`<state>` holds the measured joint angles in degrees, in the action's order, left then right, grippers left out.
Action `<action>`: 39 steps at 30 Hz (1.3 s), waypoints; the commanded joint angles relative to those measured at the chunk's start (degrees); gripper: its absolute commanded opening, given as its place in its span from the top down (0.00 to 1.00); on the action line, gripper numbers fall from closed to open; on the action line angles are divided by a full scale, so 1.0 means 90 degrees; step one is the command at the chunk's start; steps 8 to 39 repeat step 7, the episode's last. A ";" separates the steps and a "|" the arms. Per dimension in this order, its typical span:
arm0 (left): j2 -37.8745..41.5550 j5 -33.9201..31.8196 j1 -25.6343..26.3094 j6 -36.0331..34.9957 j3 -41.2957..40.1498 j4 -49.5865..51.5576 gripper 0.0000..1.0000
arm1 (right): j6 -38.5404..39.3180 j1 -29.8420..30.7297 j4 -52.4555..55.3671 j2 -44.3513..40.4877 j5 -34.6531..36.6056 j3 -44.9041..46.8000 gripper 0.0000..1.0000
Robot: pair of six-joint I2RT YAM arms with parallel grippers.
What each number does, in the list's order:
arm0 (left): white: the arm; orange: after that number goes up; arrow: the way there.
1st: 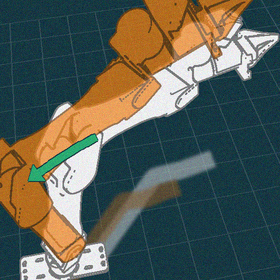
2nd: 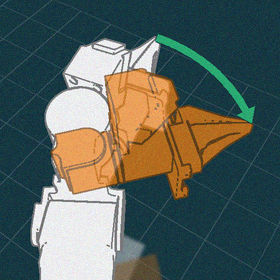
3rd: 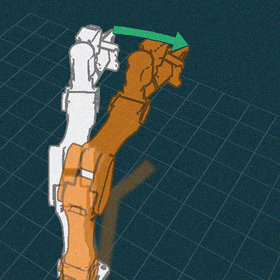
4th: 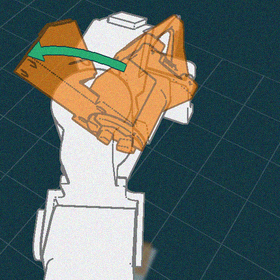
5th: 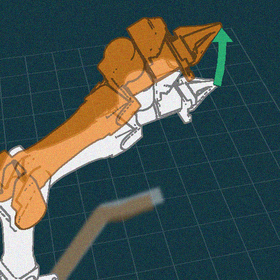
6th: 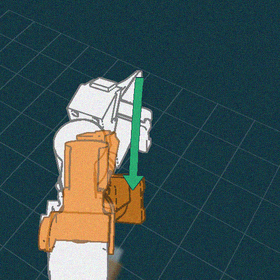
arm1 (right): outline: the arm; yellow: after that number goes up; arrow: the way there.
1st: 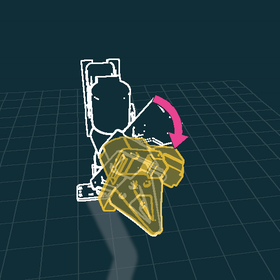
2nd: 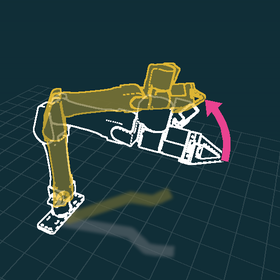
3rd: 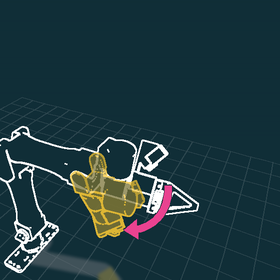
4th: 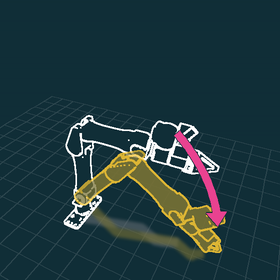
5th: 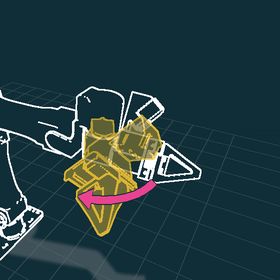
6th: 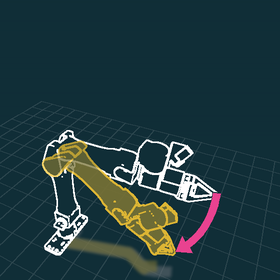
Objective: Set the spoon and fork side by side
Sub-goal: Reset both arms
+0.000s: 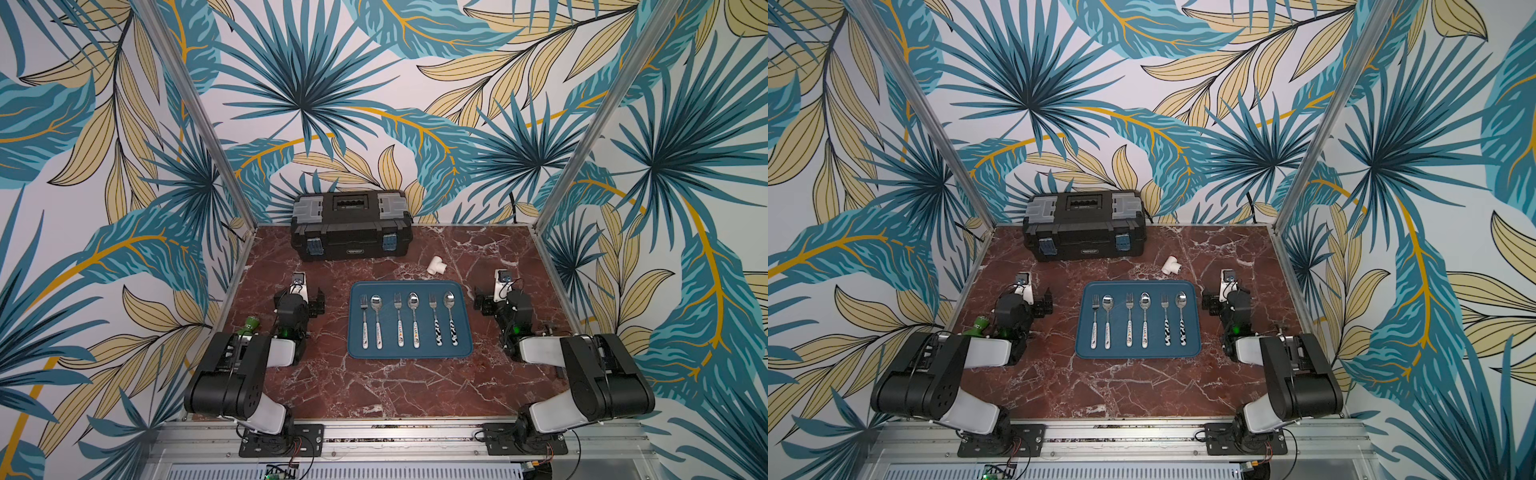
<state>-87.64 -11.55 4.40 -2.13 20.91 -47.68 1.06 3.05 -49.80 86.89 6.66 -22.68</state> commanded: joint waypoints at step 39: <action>0.0080 0.0132 -0.0060 -0.0027 0.0236 0.0031 0.00 | -0.0079 -0.0016 -0.0013 -0.0065 0.0076 -0.0010 0.00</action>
